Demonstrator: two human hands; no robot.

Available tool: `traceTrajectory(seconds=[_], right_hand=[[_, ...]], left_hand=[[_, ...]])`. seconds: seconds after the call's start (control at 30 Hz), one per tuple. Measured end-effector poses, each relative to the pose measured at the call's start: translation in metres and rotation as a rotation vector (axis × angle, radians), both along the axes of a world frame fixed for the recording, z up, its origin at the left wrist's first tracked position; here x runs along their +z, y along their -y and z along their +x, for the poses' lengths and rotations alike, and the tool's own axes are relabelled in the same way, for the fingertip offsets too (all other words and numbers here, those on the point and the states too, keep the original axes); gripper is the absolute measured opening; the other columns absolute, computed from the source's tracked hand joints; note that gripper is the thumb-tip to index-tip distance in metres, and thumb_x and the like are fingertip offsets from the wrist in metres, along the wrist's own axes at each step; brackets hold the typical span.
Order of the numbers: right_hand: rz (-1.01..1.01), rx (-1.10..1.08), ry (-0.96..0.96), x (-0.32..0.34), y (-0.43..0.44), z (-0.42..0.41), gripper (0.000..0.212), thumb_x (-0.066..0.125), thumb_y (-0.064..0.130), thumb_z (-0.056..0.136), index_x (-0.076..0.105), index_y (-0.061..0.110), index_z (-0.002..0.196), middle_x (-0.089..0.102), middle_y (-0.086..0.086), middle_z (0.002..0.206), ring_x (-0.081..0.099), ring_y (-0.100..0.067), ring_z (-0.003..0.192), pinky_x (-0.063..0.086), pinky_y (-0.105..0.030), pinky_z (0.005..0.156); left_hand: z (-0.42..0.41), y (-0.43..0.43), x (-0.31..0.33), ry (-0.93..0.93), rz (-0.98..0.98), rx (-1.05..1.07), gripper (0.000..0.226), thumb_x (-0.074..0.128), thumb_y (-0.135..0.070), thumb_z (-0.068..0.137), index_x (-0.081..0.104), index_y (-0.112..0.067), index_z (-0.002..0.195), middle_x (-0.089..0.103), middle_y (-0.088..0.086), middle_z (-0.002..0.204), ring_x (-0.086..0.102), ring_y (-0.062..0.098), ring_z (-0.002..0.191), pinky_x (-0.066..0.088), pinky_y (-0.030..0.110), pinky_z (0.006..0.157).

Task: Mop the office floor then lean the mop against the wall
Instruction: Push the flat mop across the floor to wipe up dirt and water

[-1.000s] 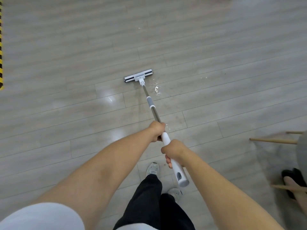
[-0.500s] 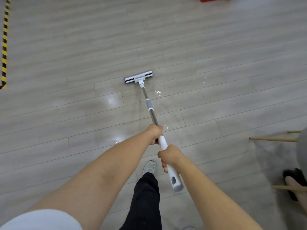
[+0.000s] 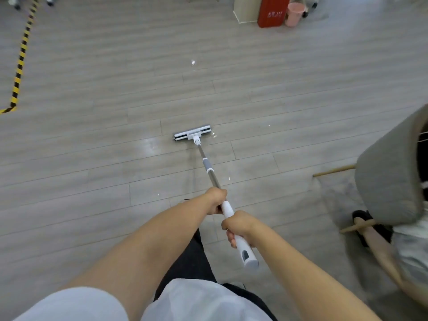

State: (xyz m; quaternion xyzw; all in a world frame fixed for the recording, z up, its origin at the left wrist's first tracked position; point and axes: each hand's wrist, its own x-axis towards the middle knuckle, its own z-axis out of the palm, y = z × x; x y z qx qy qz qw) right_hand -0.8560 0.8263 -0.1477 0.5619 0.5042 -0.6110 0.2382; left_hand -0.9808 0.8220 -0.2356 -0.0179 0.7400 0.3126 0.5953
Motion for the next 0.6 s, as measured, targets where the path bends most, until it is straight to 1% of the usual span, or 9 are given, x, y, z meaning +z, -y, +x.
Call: traceTrajectory(seconds=[0.17, 0.27, 0.37, 0.4, 0.5, 0.6], right_hand=[[-0.004, 0.013, 0.026, 0.020, 0.034, 0.063, 0.027, 0.055, 0.005, 0.091, 0.052, 0.000, 0.117, 0.054, -0.007, 0.058, 0.048, -0.016, 0.041, 0.048, -0.028, 0.047], [-0.007, 0.019, 0.024, 0.035, 0.037, 0.081, 0.019, 0.055, 0.005, 0.091, 0.054, 0.001, 0.109, 0.053, -0.007, 0.058, 0.048, -0.016, 0.041, 0.047, -0.029, 0.048], [-0.002, 0.010, 0.003, 0.053, 0.031, 0.084, 0.003, 0.052, 0.002, 0.093, 0.053, 0.000, 0.094, 0.050, -0.007, 0.053, 0.045, -0.017, 0.040, 0.044, -0.029, 0.047], [0.004, 0.009, -0.004, 0.059, 0.028, 0.082, 0.003, 0.051, 0.002, 0.093, 0.053, 0.000, 0.091, 0.049, -0.007, 0.052, 0.045, -0.017, 0.039, 0.043, -0.027, 0.046], [0.022, 0.002, -0.026, 0.072, 0.020, 0.077, 0.006, 0.052, 0.001, 0.092, 0.053, 0.001, 0.087, 0.049, -0.006, 0.050, 0.044, -0.016, 0.038, 0.043, -0.024, 0.043], [0.047, 0.001, -0.025, 0.082, 0.012, 0.073, 0.003, 0.053, 0.000, 0.090, 0.054, 0.000, 0.087, 0.051, -0.006, 0.050, 0.045, -0.017, 0.038, 0.044, -0.024, 0.044]], left_hand=[[0.062, 0.036, 0.012, 0.040, 0.004, -0.004, 0.028, 0.046, -0.019, 0.103, 0.046, -0.002, 0.125, 0.055, 0.010, 0.093, 0.059, 0.023, 0.078, 0.052, 0.035, 0.053], [0.079, 0.041, 0.016, 0.070, 0.018, 0.015, 0.025, 0.047, -0.018, 0.102, 0.048, -0.002, 0.122, 0.054, 0.010, 0.091, 0.058, 0.023, 0.077, 0.051, 0.035, 0.051], [0.081, 0.035, 0.021, 0.101, 0.050, 0.053, 0.017, 0.050, -0.017, 0.102, 0.048, -0.004, 0.112, 0.052, 0.010, 0.090, 0.057, 0.023, 0.077, 0.052, 0.036, 0.055], [0.079, 0.032, 0.022, 0.103, 0.054, 0.072, 0.013, 0.051, -0.016, 0.101, 0.049, -0.005, 0.107, 0.051, 0.010, 0.089, 0.056, 0.023, 0.077, 0.053, 0.036, 0.057], [0.072, 0.023, 0.024, 0.105, 0.078, 0.149, 0.008, 0.054, -0.013, 0.096, 0.050, -0.007, 0.101, 0.049, 0.008, 0.083, 0.052, 0.021, 0.072, 0.052, 0.035, 0.060], [0.070, 0.011, 0.026, 0.114, 0.095, 0.218, 0.007, 0.057, -0.010, 0.092, 0.049, -0.010, 0.092, 0.049, 0.006, 0.071, 0.049, 0.018, 0.061, 0.048, 0.030, 0.057]])
